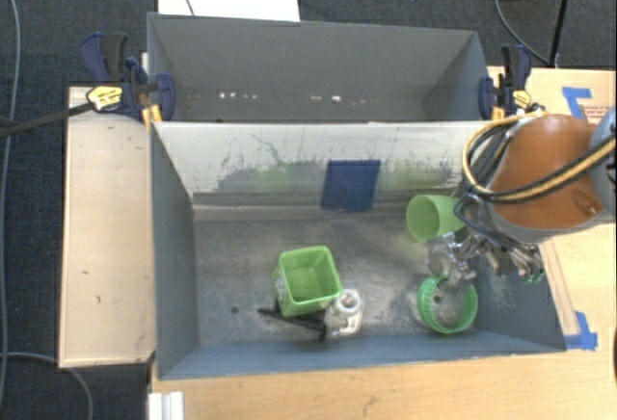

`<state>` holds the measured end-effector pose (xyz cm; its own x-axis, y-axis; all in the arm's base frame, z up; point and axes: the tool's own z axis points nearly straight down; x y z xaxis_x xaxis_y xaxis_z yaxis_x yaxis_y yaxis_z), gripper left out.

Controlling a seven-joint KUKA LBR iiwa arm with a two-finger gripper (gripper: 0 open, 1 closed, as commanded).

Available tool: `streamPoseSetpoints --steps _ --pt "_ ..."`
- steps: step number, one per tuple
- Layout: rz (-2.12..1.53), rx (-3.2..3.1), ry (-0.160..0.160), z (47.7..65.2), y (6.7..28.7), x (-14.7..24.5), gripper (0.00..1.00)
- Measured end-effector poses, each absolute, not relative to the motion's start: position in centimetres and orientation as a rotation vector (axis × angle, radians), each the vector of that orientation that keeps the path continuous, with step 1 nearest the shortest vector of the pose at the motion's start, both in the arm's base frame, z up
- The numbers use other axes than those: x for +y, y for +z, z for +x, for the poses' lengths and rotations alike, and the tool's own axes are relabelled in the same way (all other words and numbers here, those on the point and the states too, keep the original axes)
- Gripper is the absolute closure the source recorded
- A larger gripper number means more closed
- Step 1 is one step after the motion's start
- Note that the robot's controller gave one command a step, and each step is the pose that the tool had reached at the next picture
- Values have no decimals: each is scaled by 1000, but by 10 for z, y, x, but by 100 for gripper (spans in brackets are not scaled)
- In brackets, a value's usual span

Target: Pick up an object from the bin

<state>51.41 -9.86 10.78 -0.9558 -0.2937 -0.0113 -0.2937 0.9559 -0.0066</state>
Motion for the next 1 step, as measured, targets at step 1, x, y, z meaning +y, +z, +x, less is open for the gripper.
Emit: streamPoseSetpoints --steps 1 --pt "-464 3096 -8 514 115 -99 100"
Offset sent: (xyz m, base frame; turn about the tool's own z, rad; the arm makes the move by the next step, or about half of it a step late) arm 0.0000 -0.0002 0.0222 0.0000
